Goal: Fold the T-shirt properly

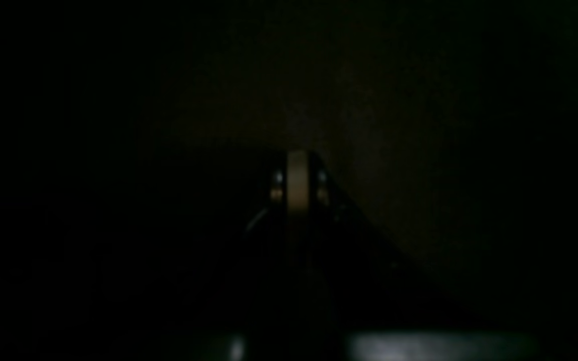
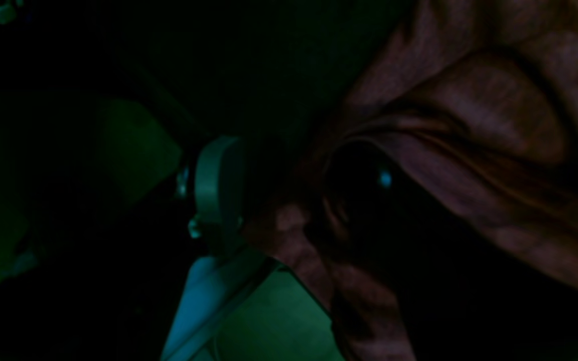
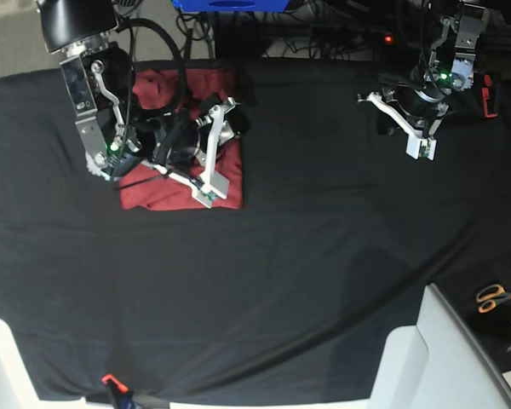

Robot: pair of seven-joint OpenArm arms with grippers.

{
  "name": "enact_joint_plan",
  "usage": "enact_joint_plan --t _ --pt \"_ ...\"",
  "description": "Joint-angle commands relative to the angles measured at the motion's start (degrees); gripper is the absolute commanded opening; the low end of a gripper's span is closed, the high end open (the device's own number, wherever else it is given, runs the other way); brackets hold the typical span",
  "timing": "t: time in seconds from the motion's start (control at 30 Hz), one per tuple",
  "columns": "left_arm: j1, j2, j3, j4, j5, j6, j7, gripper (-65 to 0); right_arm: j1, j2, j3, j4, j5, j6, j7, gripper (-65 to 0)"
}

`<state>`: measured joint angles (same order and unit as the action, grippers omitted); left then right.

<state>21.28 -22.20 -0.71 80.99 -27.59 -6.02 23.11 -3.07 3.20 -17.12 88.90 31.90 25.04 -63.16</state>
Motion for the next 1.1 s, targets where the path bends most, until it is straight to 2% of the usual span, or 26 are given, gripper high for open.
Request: enact_joint_plan --t 0.0,0.17,0.3,0.37,0.43,0.5,0.63,0.73,0.93,1.07 --pt "0.0 -0.6 -0.3 0.4 -0.1 -0.1 -0.1 -65.0 1.2 -0.1 0.0 1.0 0.9 0.2 0.5 -34.4" --pt "0.0 -0.6 -0.3 0.3 -0.1 -0.1 -0.1 -65.0 2.1 0.4 -0.1 5.3 0.7 0.2 -3.7 -34.4" --pt "0.0 -0.6 -0.3 0.3 -0.1 -0.1 -0.1 -65.0 1.3 4.0 0.6 15.2 0.7 -0.1 -5.3 -34.4" --pt "0.0 -0.7 -0.3 0.3 -0.1 -0.1 -0.1 -65.0 -0.7 6.0 3.5 18.3 0.7 -2.9 -4.4 -34.4" --pt "0.0 -0.7 -0.3 0.3 -0.1 -0.1 -0.1 -65.0 -3.0 6.6 8.1 18.9 0.8 -5.6 -2.4 -34.7" --pt "0.0 -0.7 -0.3 0.3 -0.1 -0.1 -0.1 -65.0 -5.2 7.6 12.8 18.7 0.8 -5.3 0.1 -40.4" --pt "0.0 -0.7 -0.3 0.3 -0.1 -0.1 -0.1 -65.0 -6.9 9.1 14.6 14.1 0.8 -3.2 2.5 -65.0" --pt "0.0 -0.5 -0.3 0.3 -0.1 -0.1 -0.1 -65.0 -6.9 9.1 14.4 9.0 0.8 -3.1 4.3 -63.2" --pt "0.0 -0.4 -0.3 0.3 -0.1 -0.1 -0.1 -65.0 -6.5 8.8 14.1 4.7 0.8 -3.1 6.1 -64.5" --pt "0.0 -0.4 -0.3 0.3 -0.1 -0.1 -0.1 -65.0 -6.0 9.1 10.7 4.7 0.8 -3.1 6.1 -64.5"
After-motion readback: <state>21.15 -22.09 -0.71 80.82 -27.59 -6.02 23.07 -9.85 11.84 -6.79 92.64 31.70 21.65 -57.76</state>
